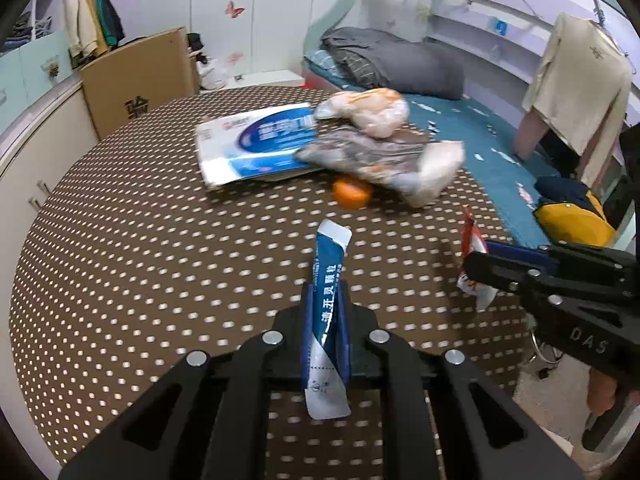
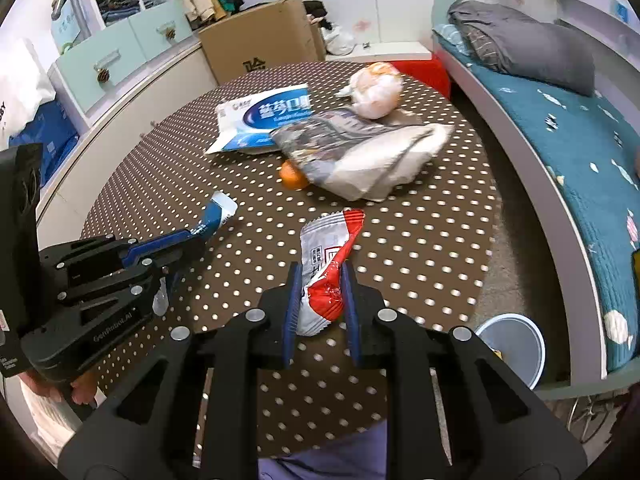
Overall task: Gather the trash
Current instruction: 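Carry the blue tube and red-white wrapper with both tools over the bucket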
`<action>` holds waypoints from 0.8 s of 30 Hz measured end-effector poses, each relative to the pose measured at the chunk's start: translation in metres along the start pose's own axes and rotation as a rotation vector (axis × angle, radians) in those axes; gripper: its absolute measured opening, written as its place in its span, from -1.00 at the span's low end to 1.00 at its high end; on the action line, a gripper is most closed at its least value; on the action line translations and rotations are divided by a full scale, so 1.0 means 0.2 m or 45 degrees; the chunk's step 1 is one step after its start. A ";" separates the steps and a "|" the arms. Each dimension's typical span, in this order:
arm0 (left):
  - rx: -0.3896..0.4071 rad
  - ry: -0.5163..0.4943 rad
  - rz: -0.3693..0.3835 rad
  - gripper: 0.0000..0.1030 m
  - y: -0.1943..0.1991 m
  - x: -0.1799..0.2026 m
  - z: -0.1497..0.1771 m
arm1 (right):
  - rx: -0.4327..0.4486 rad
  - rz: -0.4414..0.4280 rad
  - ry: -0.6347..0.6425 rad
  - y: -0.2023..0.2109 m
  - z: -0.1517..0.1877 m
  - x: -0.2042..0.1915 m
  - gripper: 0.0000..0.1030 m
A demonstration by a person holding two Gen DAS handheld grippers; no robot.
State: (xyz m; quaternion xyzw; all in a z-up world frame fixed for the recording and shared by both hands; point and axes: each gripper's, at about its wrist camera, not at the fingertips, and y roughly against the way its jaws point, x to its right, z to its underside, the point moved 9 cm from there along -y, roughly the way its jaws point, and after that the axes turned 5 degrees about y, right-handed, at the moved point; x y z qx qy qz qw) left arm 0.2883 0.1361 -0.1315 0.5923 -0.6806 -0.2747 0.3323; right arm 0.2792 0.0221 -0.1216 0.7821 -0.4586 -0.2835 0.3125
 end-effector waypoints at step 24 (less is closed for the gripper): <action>0.035 -0.279 0.174 -0.78 -0.05 0.78 -0.03 | 0.078 0.197 -0.264 0.33 0.24 0.58 -0.61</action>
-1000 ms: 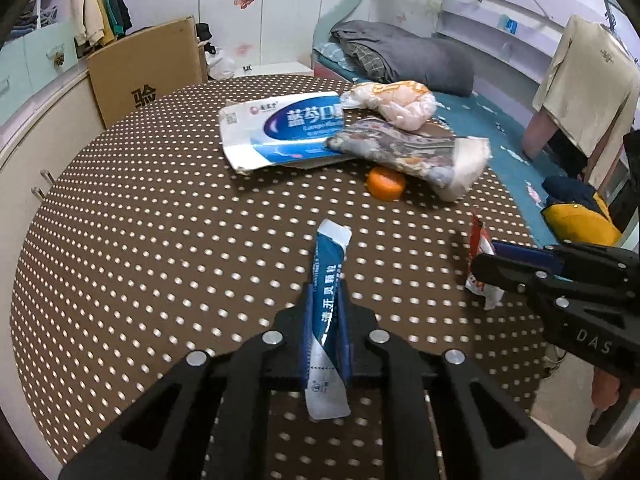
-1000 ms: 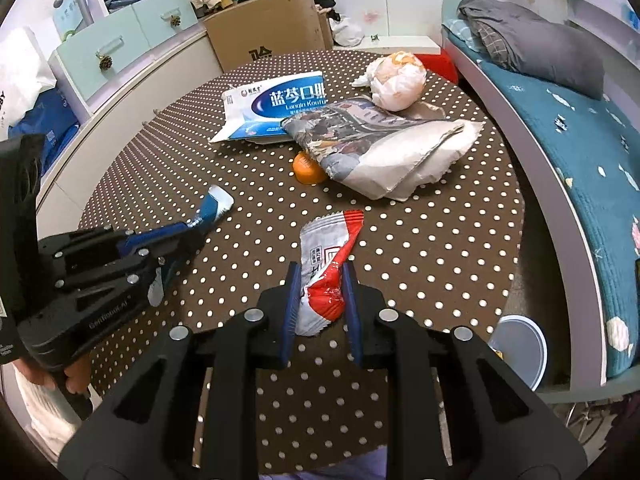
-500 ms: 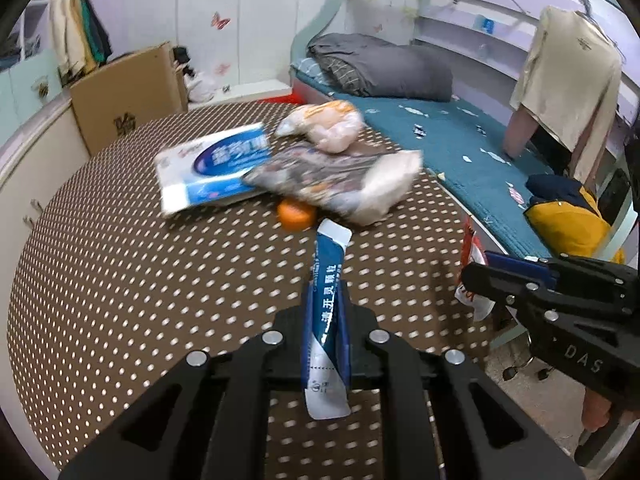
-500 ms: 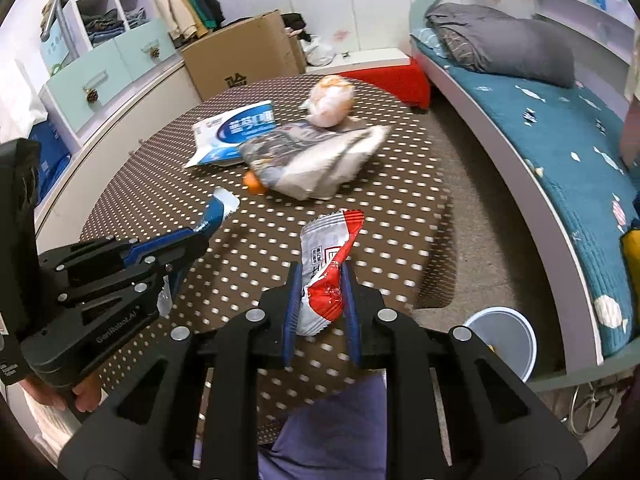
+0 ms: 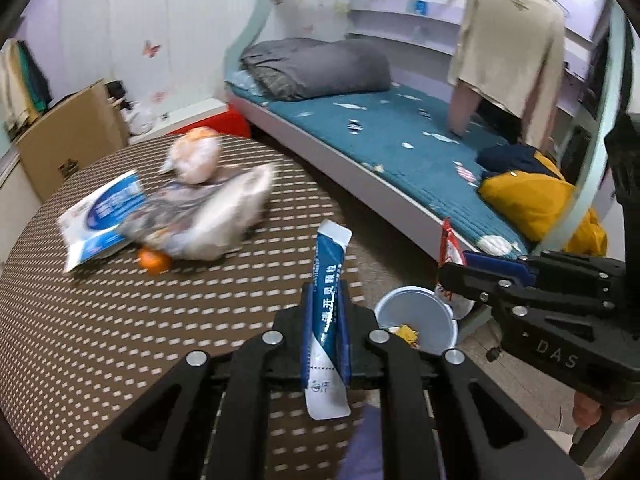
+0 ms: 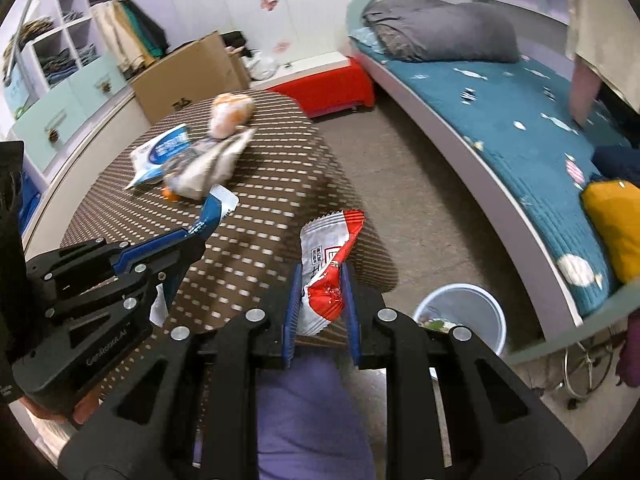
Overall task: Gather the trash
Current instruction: 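Carry the blue tube and red-white wrapper with both tools over the bucket, then open the left tool to drop the tube while the right tool drops the wrapper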
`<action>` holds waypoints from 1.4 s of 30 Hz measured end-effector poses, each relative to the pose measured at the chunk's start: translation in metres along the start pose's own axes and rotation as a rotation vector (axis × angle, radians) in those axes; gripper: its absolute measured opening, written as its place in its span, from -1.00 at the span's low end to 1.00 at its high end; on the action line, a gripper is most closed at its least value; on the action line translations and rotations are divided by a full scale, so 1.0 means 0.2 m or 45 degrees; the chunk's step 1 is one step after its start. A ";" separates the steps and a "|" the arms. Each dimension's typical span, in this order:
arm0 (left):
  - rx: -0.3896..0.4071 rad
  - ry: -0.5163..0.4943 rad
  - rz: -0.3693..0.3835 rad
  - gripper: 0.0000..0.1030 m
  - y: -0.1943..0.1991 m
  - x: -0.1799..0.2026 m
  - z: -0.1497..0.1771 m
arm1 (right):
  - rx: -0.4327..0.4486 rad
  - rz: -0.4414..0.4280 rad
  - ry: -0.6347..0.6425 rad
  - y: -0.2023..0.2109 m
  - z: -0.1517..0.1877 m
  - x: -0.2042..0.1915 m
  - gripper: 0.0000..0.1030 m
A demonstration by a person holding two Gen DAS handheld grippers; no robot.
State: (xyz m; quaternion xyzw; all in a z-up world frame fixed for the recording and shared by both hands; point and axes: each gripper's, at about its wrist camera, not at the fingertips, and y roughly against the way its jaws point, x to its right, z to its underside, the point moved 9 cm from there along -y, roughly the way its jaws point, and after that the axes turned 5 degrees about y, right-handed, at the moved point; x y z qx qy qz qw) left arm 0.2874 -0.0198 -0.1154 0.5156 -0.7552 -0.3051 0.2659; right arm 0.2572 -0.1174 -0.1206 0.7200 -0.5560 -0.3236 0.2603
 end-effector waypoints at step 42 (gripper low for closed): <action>-0.262 -0.419 0.308 0.07 -0.69 1.12 0.10 | -0.058 0.371 -0.632 0.16 0.51 1.06 -0.61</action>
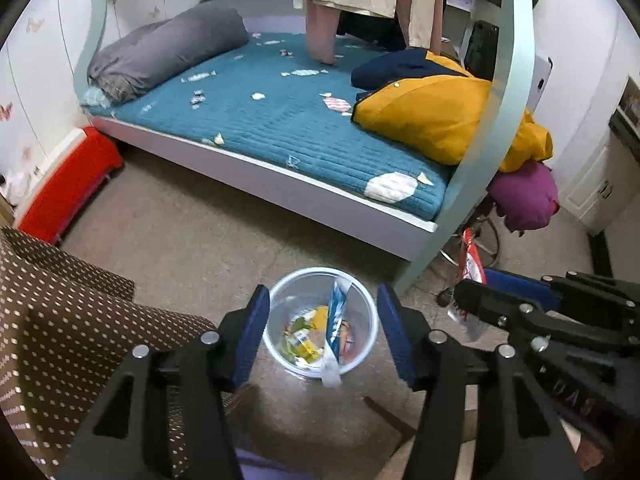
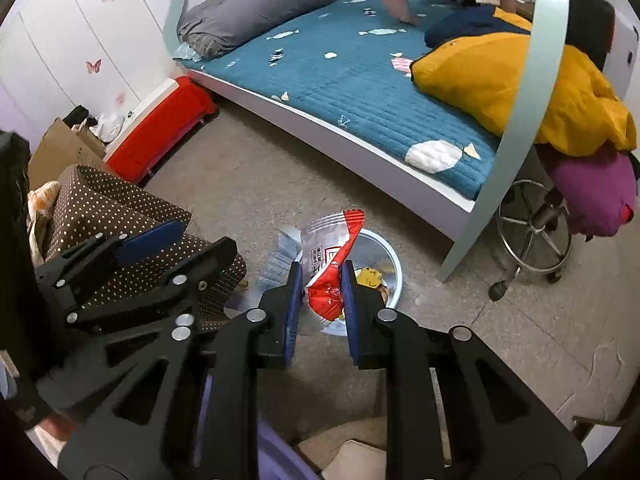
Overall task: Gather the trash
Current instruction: 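Open the left tool to drop the tube while the right tool drops the wrapper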
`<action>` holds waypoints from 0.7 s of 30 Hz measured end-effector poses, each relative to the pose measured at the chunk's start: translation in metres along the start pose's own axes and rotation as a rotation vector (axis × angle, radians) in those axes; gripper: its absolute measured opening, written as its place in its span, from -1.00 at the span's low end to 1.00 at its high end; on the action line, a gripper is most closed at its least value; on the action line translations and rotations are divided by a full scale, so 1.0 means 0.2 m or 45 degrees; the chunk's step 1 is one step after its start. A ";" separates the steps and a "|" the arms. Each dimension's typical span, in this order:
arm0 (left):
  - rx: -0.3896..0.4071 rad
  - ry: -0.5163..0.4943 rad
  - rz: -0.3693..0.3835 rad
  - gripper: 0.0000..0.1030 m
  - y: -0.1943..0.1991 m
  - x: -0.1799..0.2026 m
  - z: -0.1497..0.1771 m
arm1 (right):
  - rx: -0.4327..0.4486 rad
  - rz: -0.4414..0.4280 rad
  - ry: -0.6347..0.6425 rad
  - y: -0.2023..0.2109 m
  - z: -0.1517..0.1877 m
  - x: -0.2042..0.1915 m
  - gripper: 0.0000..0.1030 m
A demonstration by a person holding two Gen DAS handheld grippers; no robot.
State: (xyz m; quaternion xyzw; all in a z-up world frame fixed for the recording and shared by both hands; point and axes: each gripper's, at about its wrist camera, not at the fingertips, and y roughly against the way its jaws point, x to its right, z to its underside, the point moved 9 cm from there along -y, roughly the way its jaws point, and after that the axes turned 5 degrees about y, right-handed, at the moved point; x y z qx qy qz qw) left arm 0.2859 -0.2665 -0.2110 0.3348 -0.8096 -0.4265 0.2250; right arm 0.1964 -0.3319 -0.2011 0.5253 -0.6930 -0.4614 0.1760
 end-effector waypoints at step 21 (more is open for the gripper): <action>-0.018 0.169 -0.111 0.07 0.12 -0.37 0.11 | -0.005 0.028 0.032 -0.14 -0.09 -0.12 0.56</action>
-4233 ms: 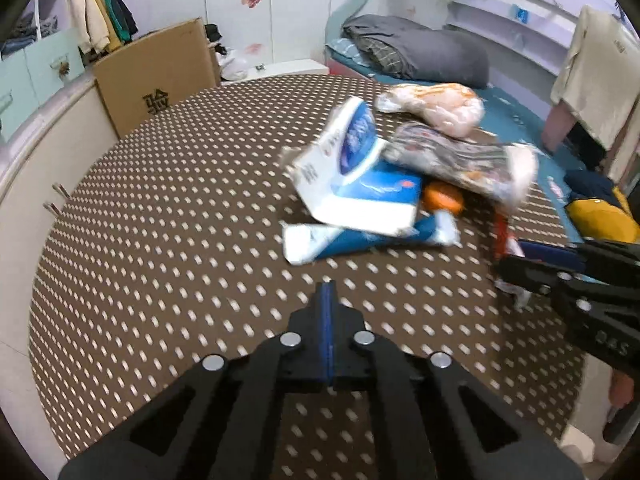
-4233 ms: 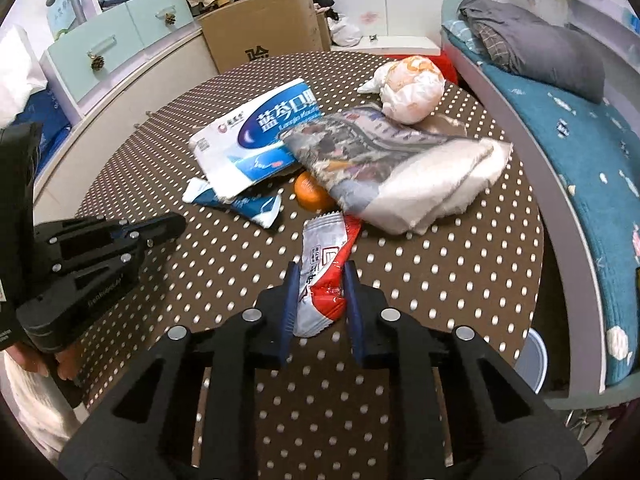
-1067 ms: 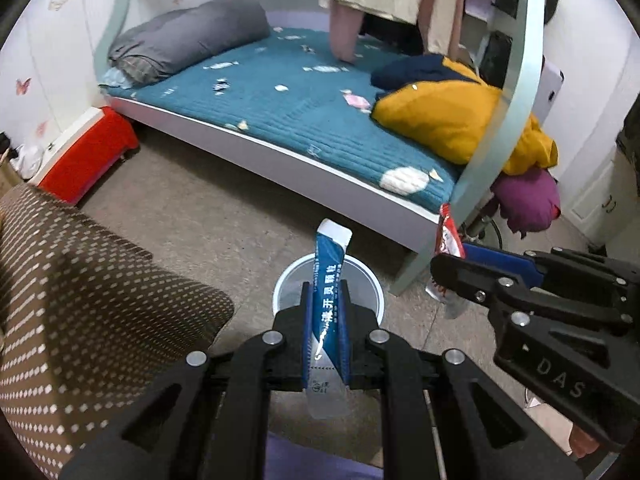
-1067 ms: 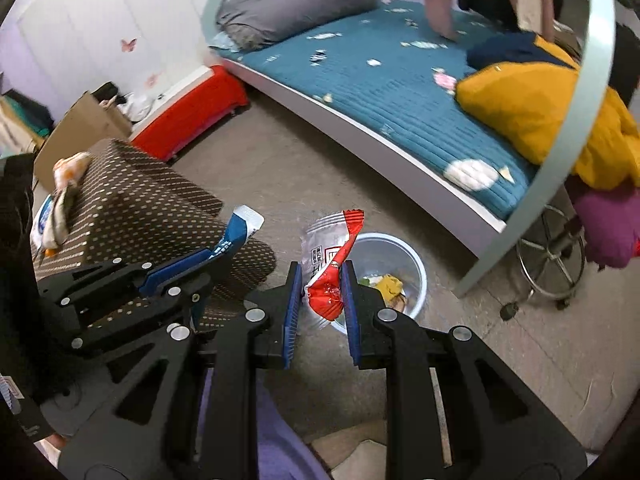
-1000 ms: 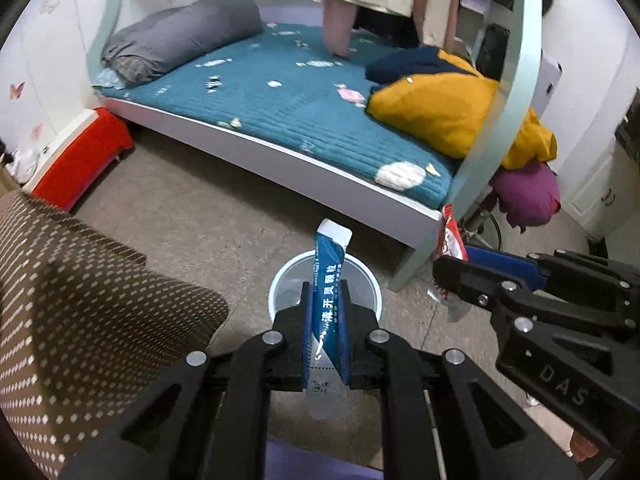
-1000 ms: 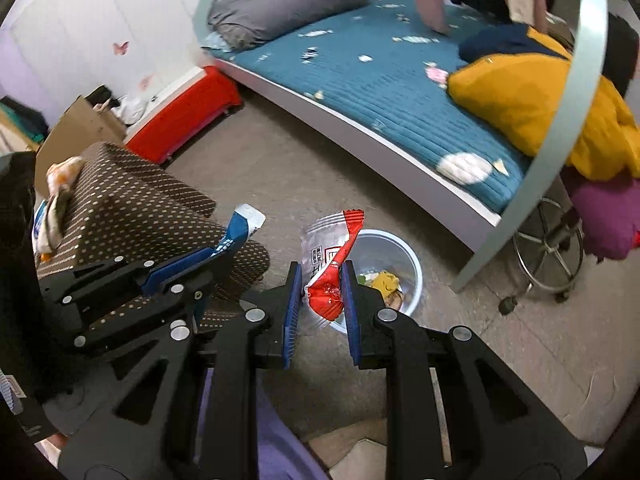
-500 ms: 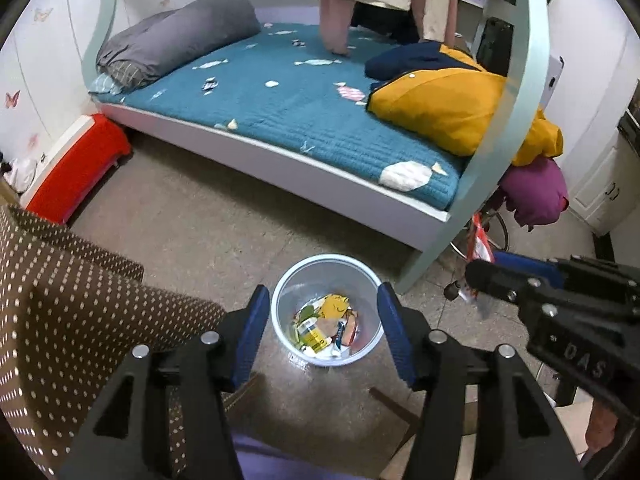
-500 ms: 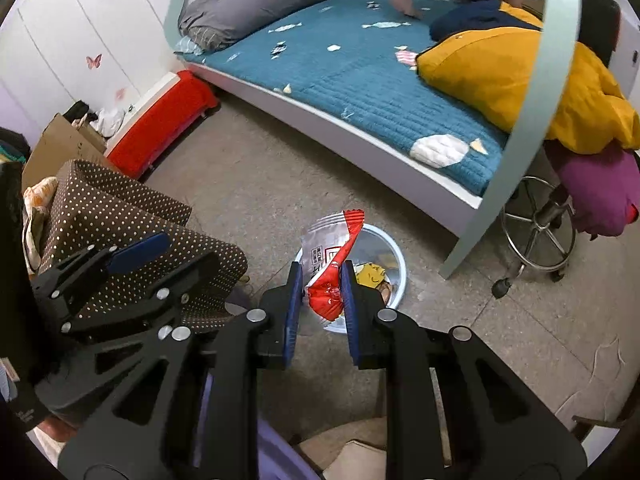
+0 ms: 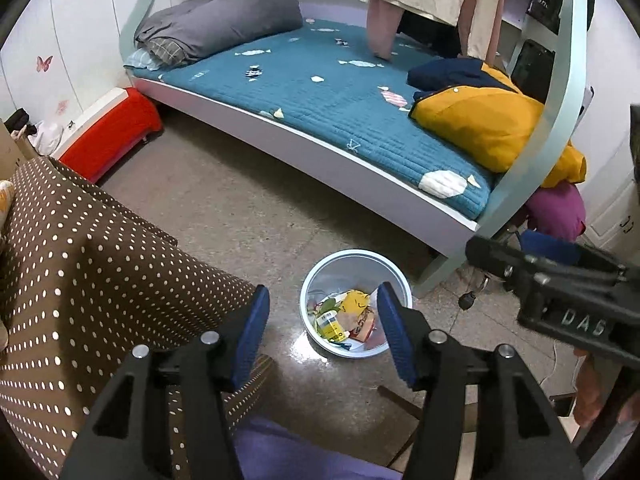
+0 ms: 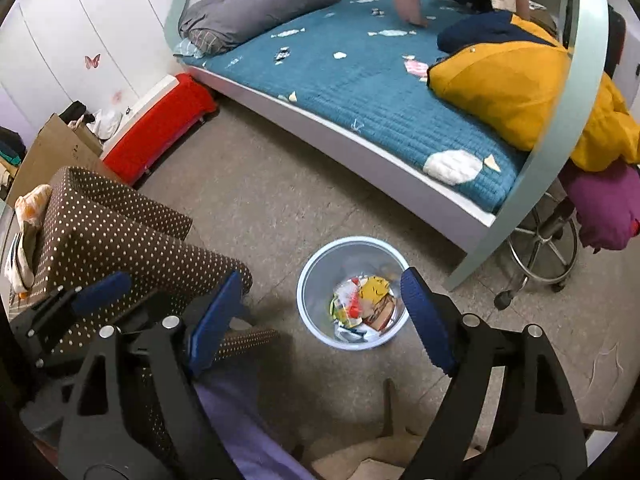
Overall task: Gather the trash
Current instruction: 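Move both tools back toward the table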
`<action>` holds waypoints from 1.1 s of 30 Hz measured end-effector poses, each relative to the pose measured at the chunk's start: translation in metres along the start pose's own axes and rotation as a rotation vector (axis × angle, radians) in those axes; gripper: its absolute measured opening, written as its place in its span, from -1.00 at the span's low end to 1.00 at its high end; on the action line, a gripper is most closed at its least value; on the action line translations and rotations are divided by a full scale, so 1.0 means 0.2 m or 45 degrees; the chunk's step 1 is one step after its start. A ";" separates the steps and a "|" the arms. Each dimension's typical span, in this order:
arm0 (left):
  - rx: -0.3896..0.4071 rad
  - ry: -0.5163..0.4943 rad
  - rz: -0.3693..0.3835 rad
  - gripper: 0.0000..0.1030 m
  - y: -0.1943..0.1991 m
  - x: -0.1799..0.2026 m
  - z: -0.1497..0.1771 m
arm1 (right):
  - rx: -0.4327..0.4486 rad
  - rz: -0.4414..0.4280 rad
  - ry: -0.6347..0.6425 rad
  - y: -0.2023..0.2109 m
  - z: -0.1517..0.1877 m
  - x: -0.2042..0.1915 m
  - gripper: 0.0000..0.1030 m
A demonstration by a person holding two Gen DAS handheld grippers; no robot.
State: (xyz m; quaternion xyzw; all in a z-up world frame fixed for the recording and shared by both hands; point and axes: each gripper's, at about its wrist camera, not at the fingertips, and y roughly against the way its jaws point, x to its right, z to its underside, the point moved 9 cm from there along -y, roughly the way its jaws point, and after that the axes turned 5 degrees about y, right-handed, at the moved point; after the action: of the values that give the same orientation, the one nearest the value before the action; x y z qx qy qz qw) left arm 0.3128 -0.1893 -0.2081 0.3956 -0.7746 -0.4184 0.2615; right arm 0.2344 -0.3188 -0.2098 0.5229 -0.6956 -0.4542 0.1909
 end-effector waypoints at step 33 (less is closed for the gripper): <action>0.204 0.103 -0.028 0.08 0.41 -0.16 -0.01 | 0.144 -0.060 0.118 0.27 -0.05 -0.28 0.56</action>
State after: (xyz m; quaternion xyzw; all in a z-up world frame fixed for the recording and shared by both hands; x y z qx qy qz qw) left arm 0.3002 -0.1362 -0.1392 0.4402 -0.7900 -0.3418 0.2555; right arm 0.2331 -0.2705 -0.1489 0.5697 -0.6978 -0.3940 0.1824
